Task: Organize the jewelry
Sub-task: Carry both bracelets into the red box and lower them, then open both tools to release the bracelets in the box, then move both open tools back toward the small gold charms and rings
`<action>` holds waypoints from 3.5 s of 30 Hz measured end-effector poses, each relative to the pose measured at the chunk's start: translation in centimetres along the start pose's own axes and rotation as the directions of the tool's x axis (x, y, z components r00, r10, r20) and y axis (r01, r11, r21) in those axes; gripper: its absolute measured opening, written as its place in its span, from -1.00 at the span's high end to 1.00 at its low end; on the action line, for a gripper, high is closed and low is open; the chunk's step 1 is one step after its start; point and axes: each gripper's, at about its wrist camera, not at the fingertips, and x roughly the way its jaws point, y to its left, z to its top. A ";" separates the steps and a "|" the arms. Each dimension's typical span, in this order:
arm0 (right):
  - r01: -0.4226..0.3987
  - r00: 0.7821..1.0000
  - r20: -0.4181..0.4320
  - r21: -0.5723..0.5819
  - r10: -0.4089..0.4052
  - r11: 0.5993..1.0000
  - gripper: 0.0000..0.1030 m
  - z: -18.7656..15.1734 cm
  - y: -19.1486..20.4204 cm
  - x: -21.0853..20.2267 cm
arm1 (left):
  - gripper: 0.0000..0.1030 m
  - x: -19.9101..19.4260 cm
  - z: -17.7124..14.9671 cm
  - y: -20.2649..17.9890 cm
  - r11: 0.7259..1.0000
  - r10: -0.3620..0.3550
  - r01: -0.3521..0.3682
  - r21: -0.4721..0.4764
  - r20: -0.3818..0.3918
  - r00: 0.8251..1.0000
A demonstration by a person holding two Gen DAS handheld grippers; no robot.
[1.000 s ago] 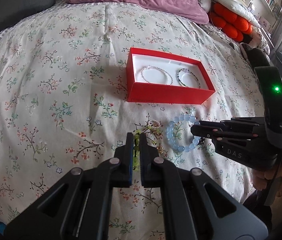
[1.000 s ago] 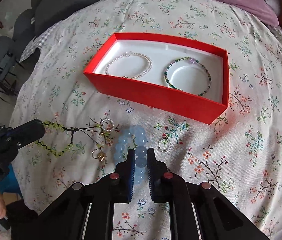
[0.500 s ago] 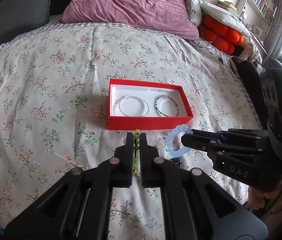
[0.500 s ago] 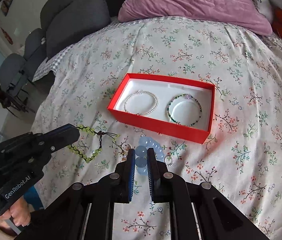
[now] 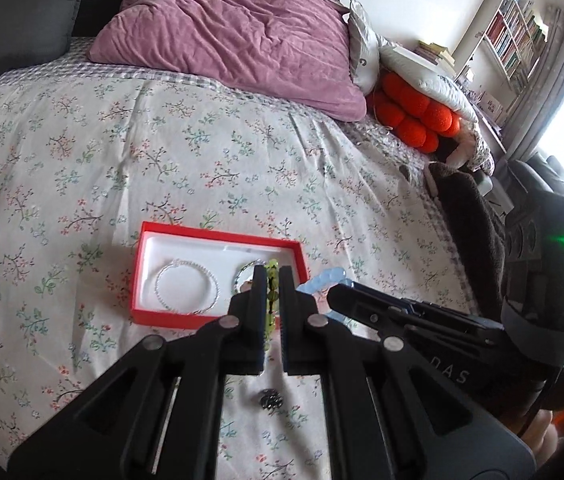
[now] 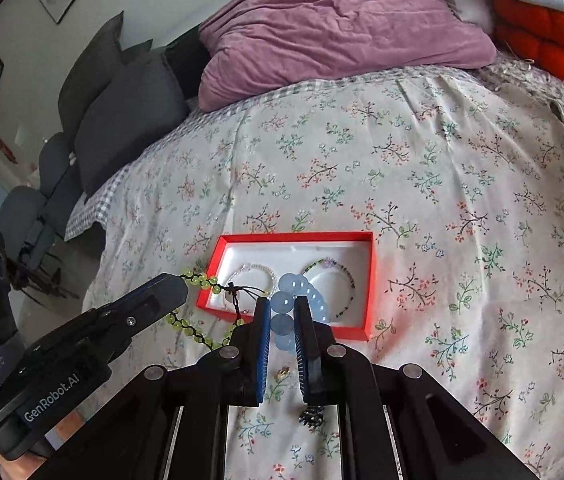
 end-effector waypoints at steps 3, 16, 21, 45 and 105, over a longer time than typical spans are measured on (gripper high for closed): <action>0.008 1.000 0.014 0.022 -0.008 1.000 0.77 0.5 -0.8 0.3 | 0.88 1.0 0.5 0.4 0.998 -0.058 0.059 -0.016 0.044 0.997; 0.016 1.000 0.026 -0.010 -0.016 1.000 0.77 1.7 0.1 3.0 | 0.88 6.6 -1.1 7.0 0.979 0.159 -0.165 -0.119 -0.056 0.986; -0.076 0.997 0.022 -0.038 0.076 0.996 0.77 1.9 1.9 4.5 | 0.88 7.1 -1.4 7.4 0.973 0.201 -0.209 -0.101 -0.079 0.976; 0.154 0.988 0.004 -0.078 -0.155 0.985 0.34 1.2 -1.6 3.8 | 0.17 6.4 -2.4 4.6 0.953 0.298 -0.290 0.082 -0.099 0.950; 0.197 0.937 -0.163 -0.488 -0.310 0.850 -0.90 -14.2 -0.8 5.5 | -0.98 1.6 -15.1 7.8 0.890 0.350 -0.283 0.357 -0.137 0.927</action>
